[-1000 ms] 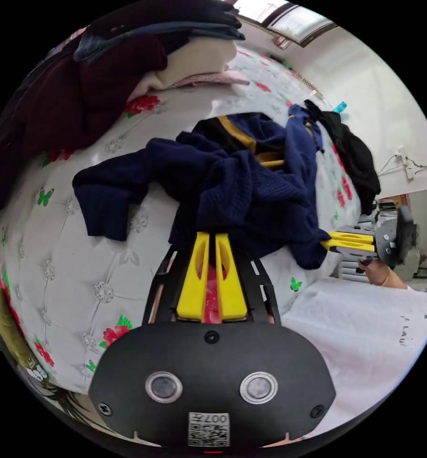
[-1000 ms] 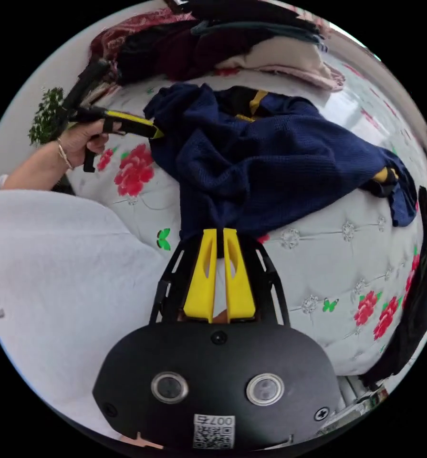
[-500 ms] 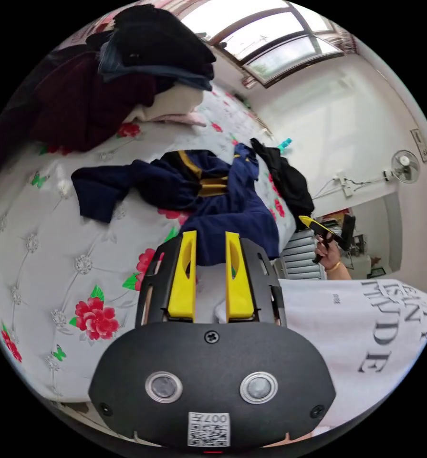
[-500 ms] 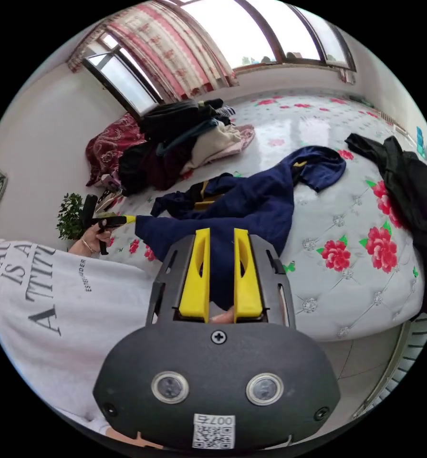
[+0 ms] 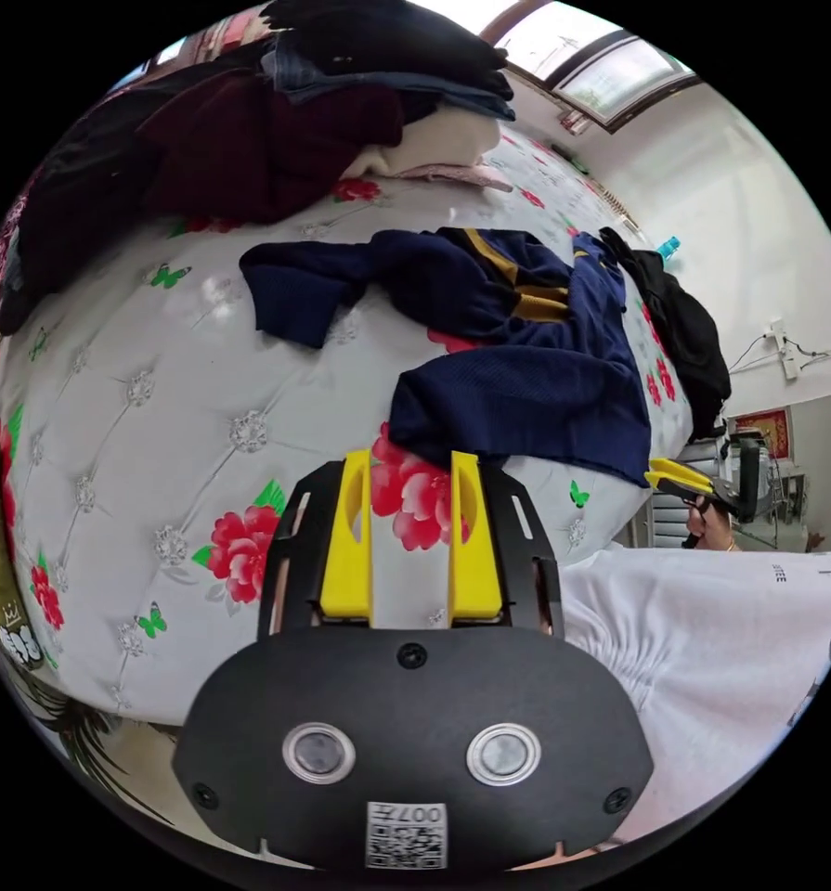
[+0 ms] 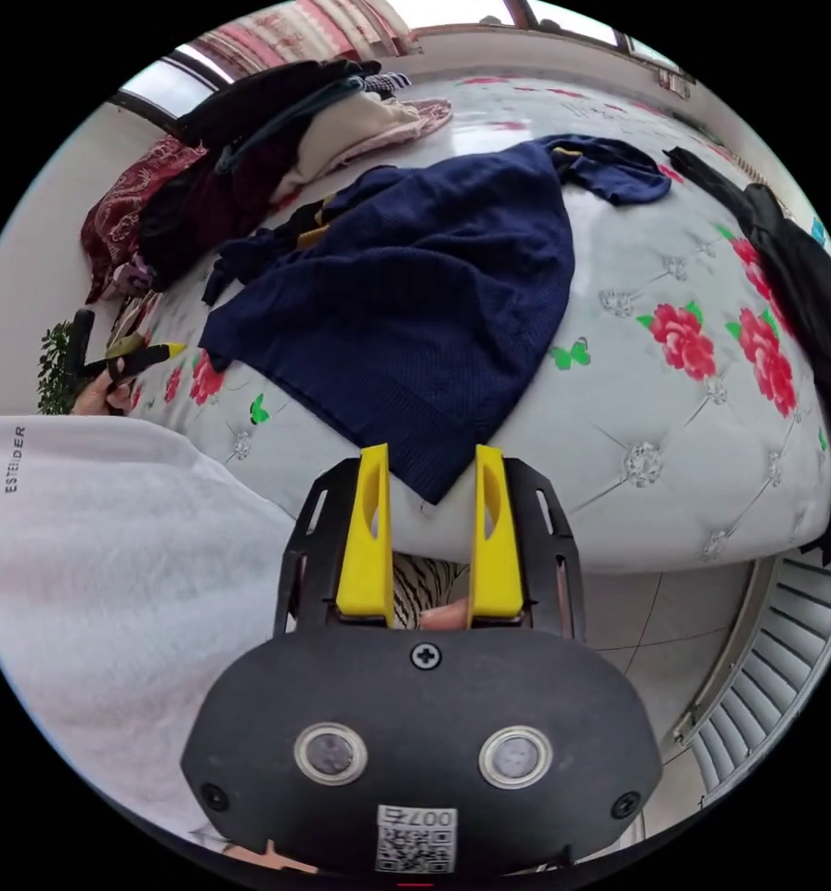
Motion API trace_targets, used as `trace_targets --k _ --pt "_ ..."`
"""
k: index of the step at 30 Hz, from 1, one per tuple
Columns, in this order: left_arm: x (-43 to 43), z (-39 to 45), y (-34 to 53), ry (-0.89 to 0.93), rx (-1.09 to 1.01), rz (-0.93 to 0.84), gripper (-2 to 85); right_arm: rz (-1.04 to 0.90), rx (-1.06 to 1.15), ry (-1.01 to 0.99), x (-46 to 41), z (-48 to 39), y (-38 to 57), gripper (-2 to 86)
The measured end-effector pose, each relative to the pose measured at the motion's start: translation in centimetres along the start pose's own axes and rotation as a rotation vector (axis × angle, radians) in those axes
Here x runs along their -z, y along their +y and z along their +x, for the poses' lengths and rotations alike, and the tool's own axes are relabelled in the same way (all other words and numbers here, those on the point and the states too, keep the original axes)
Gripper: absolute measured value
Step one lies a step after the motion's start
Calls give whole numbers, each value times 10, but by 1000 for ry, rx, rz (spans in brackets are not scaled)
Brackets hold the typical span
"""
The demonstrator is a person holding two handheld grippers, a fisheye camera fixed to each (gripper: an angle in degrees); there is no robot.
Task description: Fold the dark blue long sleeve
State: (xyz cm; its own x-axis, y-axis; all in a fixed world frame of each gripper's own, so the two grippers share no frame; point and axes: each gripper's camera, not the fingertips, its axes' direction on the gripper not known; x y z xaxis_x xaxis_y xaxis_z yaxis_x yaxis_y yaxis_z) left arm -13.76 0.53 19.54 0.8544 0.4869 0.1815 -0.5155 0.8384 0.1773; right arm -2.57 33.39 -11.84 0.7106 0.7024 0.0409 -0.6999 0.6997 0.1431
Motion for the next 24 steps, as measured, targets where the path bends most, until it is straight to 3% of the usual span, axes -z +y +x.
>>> trace_targets --k 5,7,10,15,18,21,24 --pt "-15 1 -20 -42 40 -38 109 31 58 162 6 -9 -10 34" --pt "-9 1 -22 -89 53 -45 79 2 82 148 12 -7 -15 18" --pt "14 -3 -10 24 43 5 3 -8 67 67 39 11 -17 4" --pt "109 -3 30 248 40 155 -8 285 -10 -16 184 37 27 -2" --pt "182 17 51 334 -95 262 -9 445 28 -8 287 32 60 -3" --pt "214 30 57 294 -163 283 -9 501 98 49 341 27 76 -3" --pt "206 25 49 303 -122 297 -9 464 40 26 336 53 68 -2"
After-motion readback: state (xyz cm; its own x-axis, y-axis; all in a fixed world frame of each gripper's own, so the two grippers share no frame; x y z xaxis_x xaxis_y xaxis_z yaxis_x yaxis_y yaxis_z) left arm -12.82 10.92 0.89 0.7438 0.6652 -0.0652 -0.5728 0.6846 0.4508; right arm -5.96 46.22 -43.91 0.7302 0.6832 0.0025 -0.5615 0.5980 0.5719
